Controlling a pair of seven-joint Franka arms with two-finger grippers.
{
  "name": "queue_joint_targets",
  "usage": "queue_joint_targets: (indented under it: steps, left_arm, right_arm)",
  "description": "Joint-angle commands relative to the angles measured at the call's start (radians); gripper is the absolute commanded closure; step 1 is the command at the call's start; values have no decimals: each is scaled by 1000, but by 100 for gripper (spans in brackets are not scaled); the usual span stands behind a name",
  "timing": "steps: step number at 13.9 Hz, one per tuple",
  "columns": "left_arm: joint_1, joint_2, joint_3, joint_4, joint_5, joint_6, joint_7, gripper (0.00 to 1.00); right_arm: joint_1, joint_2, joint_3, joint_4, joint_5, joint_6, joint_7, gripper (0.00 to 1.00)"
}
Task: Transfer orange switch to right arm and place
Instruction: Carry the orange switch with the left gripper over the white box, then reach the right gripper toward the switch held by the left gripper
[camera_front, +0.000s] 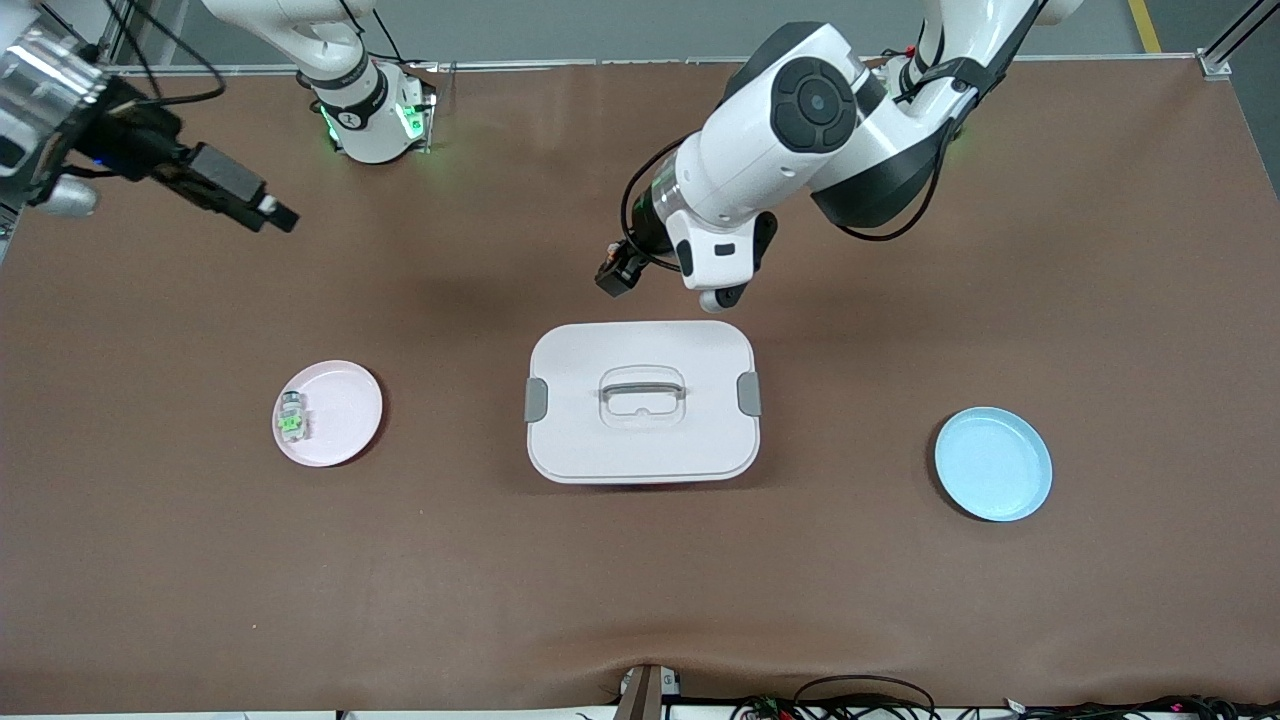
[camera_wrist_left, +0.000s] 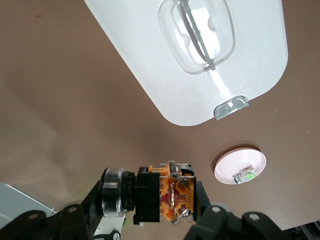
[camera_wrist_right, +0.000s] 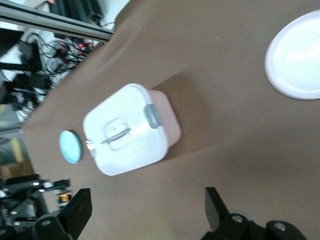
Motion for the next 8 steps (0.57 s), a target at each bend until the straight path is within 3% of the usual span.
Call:
queue_joint_targets:
  steps: [1,5,8]
  left_arm:
    - [-36,38,15,55,-5,-5,-38,100]
    - [-47,49,20,55,-2,-5,-49,100]
    - [-56,49,21,55,-2,-5,-49,100]
  right_arm:
    - [66,-95,64,-144,39,171,127,0]
    - [215,-93,143,-213,79,435,310,0]
    - [315,-69,144,-274,98,602,344,0]
